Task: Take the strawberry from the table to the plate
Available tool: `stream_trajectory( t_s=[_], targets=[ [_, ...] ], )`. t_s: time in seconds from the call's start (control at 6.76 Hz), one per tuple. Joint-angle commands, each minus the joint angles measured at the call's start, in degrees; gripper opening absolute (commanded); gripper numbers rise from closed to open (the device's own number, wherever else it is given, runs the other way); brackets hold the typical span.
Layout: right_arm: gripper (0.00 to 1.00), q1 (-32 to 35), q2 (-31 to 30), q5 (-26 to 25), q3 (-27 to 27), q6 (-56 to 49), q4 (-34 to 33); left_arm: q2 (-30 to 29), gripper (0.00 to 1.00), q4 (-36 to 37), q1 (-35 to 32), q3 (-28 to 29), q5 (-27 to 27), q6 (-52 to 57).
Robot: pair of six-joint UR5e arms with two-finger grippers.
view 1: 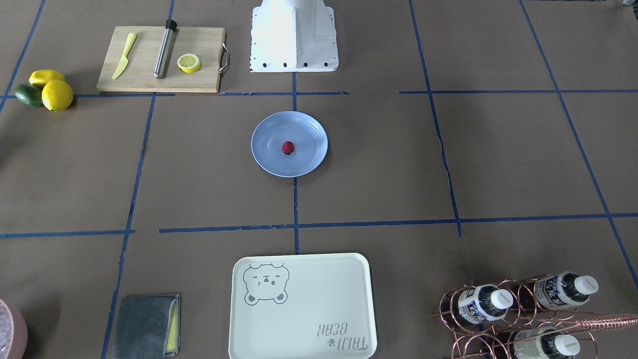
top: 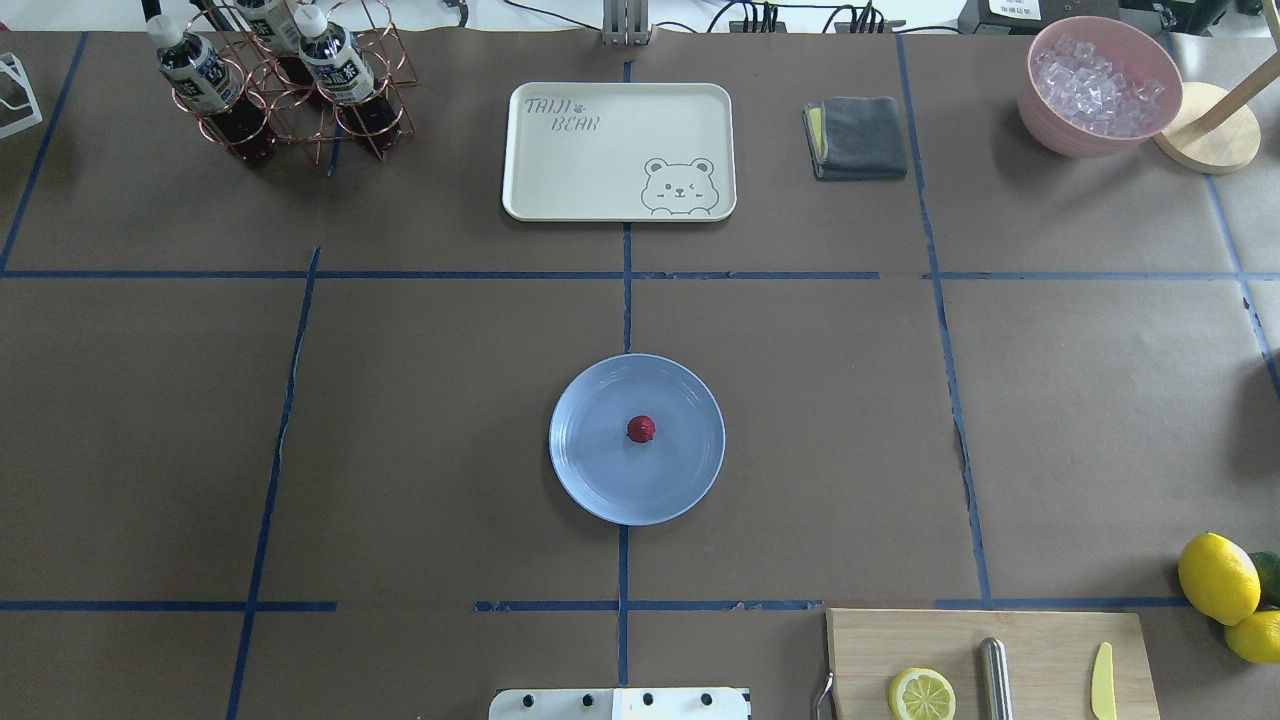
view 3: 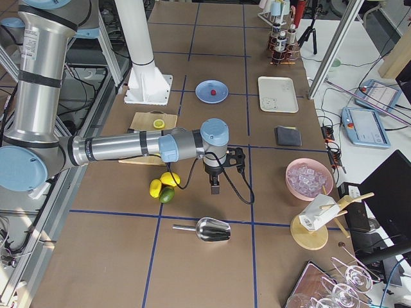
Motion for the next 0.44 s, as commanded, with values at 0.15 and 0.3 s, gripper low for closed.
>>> stream_trajectory(
  t_s=[0.15,0.3],
  targets=[
    [1.00,0.15,-1.27,0.18,-0.75,-0.37,0.06,5.65,1.00,0.38,-0.03,-6.36,-2.38,-1.35],
    [1.00,1.02,-2.59,0.61,1.17,-0.46,-0.12,7.58,1.00,0.29,-0.03,-7.15,-2.30,-1.44]
  ],
)
